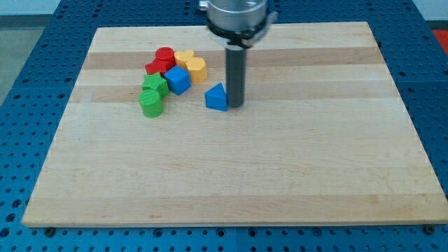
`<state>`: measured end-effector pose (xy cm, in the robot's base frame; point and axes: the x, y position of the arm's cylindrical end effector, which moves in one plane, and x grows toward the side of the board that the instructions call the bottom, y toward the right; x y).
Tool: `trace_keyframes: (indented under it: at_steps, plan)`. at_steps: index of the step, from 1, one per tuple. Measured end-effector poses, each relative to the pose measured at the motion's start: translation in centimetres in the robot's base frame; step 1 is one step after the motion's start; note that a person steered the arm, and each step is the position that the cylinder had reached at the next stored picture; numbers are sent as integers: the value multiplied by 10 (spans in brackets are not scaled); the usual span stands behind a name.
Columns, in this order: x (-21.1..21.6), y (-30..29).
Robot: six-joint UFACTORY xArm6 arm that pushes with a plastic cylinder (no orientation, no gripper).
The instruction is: Push the triangle into the blue cube
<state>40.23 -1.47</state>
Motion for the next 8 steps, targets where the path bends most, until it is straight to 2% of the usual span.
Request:
trace_keyframes:
  at_steps: [1,2,3,4,5,6,8]
  plan:
    - [-17,-40]
    - [-16,-23]
    - [22,6]
    - [62,3]
    - [66,-27]
    - [47,-53]
    - [2,-60]
